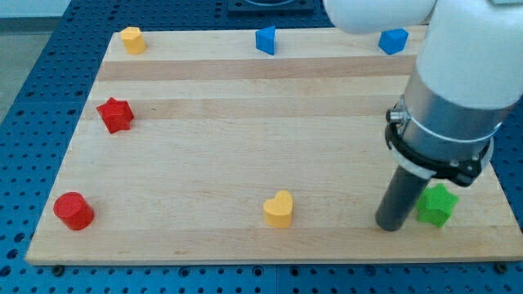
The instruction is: Push the yellow heart to the top of the green star
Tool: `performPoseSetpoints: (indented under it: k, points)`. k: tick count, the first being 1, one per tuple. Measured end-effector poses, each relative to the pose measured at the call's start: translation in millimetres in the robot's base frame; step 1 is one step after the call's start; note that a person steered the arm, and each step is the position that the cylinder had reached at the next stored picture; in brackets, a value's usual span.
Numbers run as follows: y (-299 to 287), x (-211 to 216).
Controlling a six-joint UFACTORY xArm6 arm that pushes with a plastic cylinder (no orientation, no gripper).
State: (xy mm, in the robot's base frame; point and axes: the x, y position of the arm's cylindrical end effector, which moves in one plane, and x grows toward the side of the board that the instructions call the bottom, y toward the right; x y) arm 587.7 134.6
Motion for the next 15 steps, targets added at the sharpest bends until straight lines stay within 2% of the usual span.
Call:
performPoseSetpoints:
  k: [2,4,5,7,10,15]
  points:
    - [-55,25]
    - [-120,27]
    - [-134,23]
    - [-134,-21]
    - [-187,-48]
    - [-74,-62]
